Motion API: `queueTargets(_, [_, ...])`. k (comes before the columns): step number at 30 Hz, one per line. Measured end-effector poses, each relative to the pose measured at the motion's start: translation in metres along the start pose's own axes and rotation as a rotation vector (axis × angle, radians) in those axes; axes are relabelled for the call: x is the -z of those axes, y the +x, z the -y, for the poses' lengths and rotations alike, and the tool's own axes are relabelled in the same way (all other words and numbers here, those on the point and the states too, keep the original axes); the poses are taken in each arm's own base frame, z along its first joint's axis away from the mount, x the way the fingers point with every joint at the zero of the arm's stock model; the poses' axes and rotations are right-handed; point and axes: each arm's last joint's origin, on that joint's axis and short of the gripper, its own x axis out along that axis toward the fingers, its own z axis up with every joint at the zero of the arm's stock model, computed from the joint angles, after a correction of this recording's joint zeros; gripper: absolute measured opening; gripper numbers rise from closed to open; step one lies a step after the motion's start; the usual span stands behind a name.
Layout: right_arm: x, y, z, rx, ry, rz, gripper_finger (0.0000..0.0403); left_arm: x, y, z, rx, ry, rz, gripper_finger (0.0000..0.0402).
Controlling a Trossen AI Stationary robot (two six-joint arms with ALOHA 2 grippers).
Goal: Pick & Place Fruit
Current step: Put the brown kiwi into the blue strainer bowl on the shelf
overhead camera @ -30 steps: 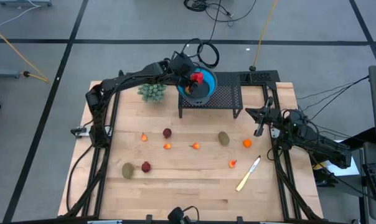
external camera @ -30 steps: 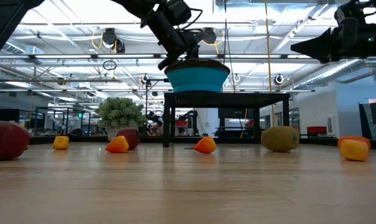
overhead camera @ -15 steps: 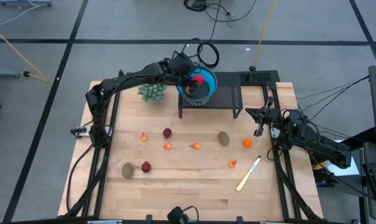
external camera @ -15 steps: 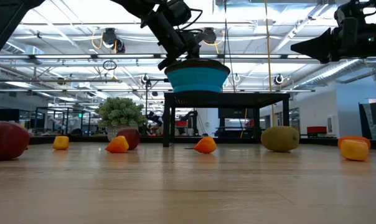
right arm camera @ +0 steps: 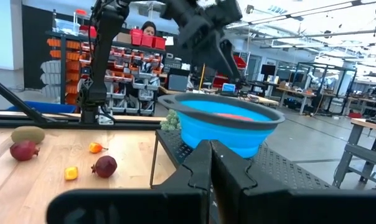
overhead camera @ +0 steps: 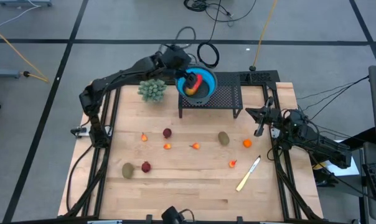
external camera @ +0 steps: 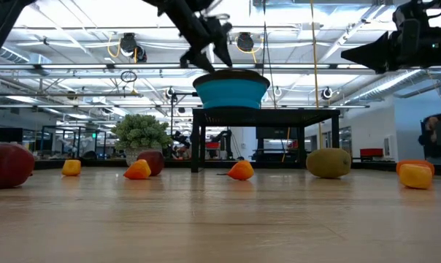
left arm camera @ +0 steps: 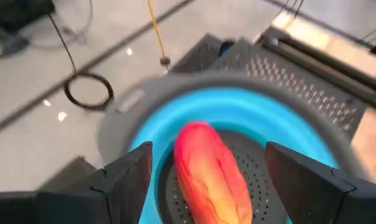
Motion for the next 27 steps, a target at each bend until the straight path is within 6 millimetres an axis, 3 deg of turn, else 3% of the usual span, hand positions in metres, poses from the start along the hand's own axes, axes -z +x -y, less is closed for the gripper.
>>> queueTargets(5, [-0.002, 0.0, 0.0, 0.002, -0.002, 0.019, 0.0, -0.008, -0.037, 0.012, 0.006, 0.007, 0.061, 0.0297])
queueTargets(13, [-0.004, 0.0, 0.0, 0.002, -0.002, 0.042, 0.0, 0.004, -0.087, 0.045, -0.052, 0.008, 0.034, 0.0224])
queueTargets(27, [-0.004, 0.0, 0.0, 0.001, -0.002, 0.04, 0.0, 0.043, -0.111, 0.105, -0.005, -0.091, -0.139, 0.0097])
